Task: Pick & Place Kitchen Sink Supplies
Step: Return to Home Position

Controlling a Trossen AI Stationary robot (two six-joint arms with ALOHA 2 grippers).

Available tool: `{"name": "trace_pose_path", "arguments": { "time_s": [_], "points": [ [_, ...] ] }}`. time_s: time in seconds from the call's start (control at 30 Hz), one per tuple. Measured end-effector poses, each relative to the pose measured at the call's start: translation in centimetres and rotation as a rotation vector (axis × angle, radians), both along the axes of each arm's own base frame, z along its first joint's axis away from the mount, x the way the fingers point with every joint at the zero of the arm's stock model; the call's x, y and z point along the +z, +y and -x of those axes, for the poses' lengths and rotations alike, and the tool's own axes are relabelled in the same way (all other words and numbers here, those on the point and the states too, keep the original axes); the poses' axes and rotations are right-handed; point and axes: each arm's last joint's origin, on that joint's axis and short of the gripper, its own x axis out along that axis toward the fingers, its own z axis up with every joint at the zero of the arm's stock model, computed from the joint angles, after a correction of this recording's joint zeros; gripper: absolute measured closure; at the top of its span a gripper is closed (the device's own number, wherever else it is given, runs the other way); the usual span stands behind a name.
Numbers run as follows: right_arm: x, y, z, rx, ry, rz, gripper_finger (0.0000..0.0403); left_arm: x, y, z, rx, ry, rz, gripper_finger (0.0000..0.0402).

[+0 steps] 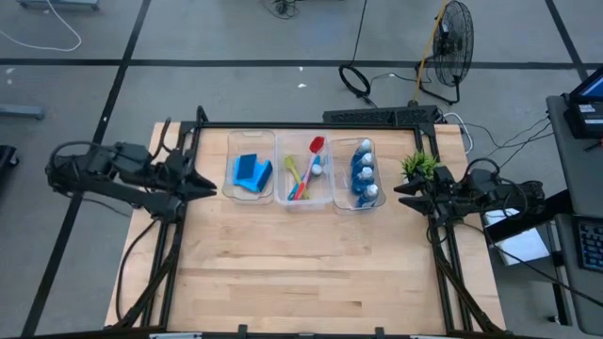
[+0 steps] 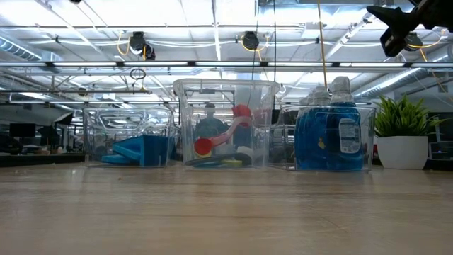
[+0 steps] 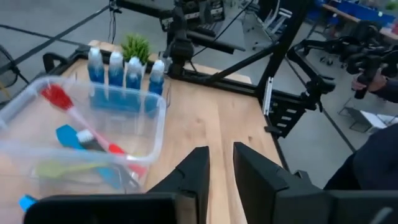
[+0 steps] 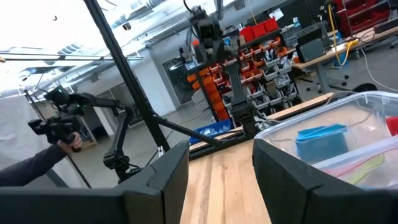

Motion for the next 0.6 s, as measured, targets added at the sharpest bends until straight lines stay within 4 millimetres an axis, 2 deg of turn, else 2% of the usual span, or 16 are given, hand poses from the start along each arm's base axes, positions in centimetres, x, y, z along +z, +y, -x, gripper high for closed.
{"name": "trace_pose_path", "arguments": {
  "time_s": [0.3,0.6],
  "points": [
    [0.0,0.0,0.0,-0.001,-0.005,0.007,0.0236,-5.8,0.2,1.6,-0.004,-0.093,-0.013,0.0324],
    [0.0,0.0,0.0,-0.002,-0.005,0.010,0.0236,-9.1,0.7,4.3,-0.013,-0.234,-0.054,0.0323]
  ]
}}
